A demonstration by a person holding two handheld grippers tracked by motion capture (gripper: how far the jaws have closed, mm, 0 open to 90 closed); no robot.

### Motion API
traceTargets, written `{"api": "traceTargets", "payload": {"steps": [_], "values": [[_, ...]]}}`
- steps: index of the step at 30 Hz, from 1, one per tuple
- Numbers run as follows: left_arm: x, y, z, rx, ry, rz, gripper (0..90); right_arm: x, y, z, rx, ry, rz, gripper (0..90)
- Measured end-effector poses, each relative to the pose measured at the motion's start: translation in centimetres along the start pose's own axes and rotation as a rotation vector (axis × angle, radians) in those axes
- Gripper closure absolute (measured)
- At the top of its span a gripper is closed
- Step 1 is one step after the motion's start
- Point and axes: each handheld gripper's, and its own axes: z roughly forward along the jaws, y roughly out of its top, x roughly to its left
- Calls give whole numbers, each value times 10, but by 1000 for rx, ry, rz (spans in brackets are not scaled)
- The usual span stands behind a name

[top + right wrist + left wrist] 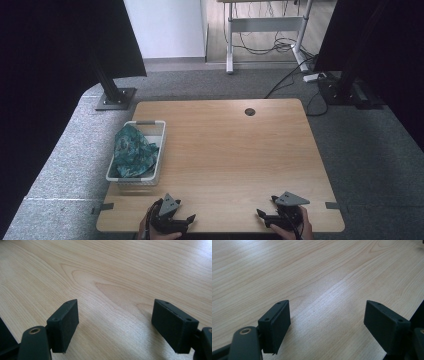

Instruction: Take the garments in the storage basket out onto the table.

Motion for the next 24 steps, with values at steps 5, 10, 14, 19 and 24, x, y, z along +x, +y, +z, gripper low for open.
{"api": "traceTargets", "payload": {"steps": [5, 10, 14, 19, 24], "values": [[1, 0, 1, -1, -14, 13, 207, 1, 1, 1, 18, -7, -36, 215], [2, 0, -1, -3, -20, 14, 210, 1, 2, 1, 32, -14, -66, 214], [4, 0, -2, -13, -17, 5, 210, 1, 4, 3, 45, -20, -107, 212], [5, -2, -1, -7, 1, -2, 214, -1, 5, 4, 45, -20, -107, 209], [-1, -3, -9, -32, -2, -5, 222, -1, 4, 4, 40, -16, -104, 211]]}}
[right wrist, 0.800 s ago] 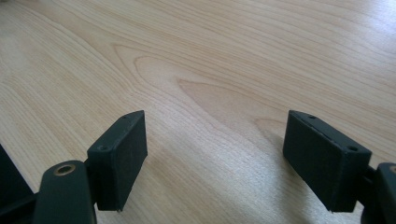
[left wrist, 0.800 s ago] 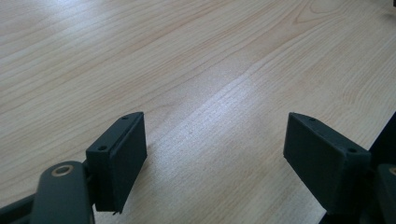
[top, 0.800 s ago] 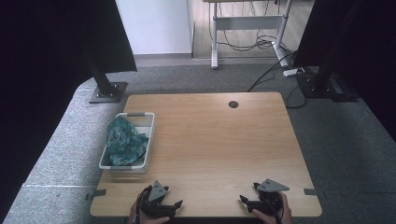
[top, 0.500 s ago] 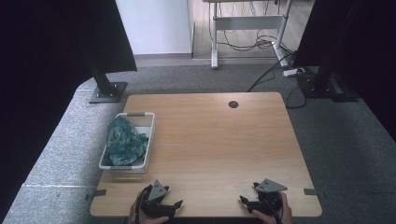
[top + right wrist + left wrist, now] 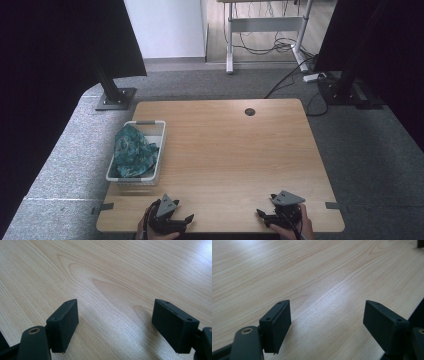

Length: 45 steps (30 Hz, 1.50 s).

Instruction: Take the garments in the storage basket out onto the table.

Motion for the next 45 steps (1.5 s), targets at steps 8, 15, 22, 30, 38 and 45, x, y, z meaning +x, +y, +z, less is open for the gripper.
{"api": "traceTargets", "payload": {"steps": [8, 15, 22, 30, 38, 45], "values": [[4, 3, -2, -9, -17, 7, 222, 0, 0, 0, 1, -2, -2, 211], [3, 5, -2, -7, 1, 20, 222, 0, 0, 0, 1, -3, -3, 210], [3, 7, -4, -21, -17, -8, 207, 1, -1, -1, 0, -7, 2, 209], [3, 16, -13, -37, 10, 25, 208, 1, -1, -1, -2, -7, 0, 208], [16, 21, -18, -45, 12, 10, 214, 2, -1, 0, -3, -16, 6, 206], [28, 21, -26, -61, -8, 0, 214, 2, -1, 0, -4, -17, 6, 206]]}}
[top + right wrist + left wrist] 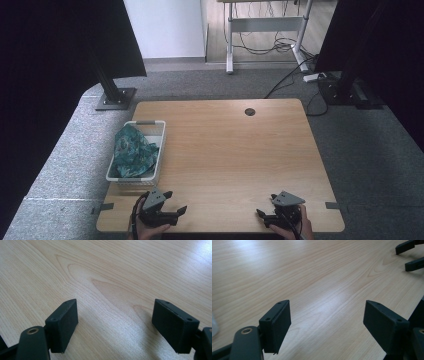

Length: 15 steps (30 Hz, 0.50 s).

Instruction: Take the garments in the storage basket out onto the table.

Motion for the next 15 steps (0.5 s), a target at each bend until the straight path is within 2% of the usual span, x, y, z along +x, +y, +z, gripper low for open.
{"api": "traceTargets", "payload": {"steps": [7, 9, 15], "values": [[20, 5, -9, -15, -2, -5, 217, 0, 0, 0, -1, -3, 2, 206], [25, 7, -11, -12, 19, -2, 217, 0, 0, 0, -1, -4, 2, 206], [38, 12, -18, -16, 39, -7, 223, 0, 0, 0, -2, -4, 3, 206]]}}
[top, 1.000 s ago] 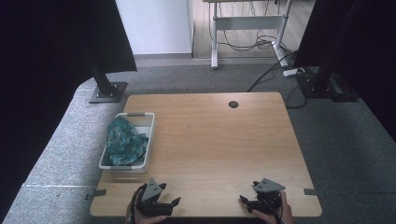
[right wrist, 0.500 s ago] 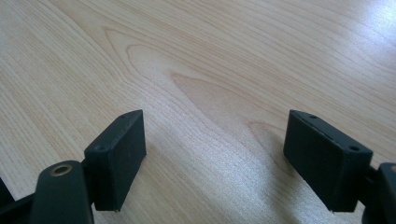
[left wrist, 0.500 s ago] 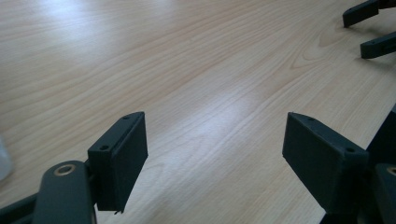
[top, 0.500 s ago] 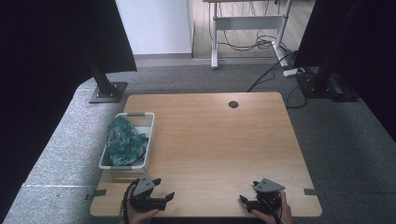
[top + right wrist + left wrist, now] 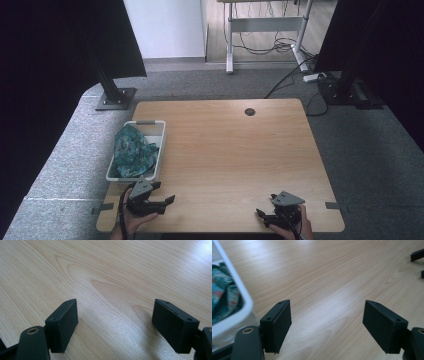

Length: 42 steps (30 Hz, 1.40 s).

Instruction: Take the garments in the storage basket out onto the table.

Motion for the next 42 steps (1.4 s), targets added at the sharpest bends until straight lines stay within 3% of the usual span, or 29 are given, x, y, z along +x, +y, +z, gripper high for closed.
{"api": "traceTargets", "payload": {"steps": [18, 42], "values": [[25, 9, -17, -10, 63, 3, 224, 0, 0, 0, -1, -1, 1, 206], [64, 9, -35, -5, 151, -39, 221, 0, 0, 0, -2, -3, 2, 206]]}}
